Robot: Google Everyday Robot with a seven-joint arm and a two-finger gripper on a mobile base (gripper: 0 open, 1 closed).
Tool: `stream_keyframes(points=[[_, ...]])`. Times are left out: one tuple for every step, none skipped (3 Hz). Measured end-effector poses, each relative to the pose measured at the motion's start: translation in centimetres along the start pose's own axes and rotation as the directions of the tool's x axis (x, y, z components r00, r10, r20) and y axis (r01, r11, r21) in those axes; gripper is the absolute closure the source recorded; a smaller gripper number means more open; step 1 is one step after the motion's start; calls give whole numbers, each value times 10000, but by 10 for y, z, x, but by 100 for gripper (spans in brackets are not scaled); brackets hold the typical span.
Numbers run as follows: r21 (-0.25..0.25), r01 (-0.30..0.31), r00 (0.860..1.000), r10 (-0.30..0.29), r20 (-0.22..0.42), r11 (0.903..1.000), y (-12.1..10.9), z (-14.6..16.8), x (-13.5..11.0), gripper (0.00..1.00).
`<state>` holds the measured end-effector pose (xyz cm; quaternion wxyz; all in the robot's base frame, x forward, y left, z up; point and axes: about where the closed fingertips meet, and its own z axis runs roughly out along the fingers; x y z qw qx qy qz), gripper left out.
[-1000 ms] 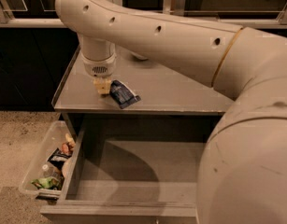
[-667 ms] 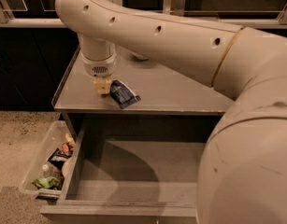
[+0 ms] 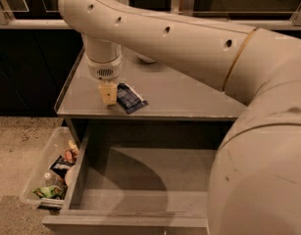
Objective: Pick rxbar blueberry from top drawer and place on counter
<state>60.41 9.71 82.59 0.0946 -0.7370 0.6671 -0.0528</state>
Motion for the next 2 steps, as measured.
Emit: stream_keyframes(points=[[0,0,10000,0,0,10000,0,0,0,0],[0,0,10000,0,0,10000,0,0,0,0]])
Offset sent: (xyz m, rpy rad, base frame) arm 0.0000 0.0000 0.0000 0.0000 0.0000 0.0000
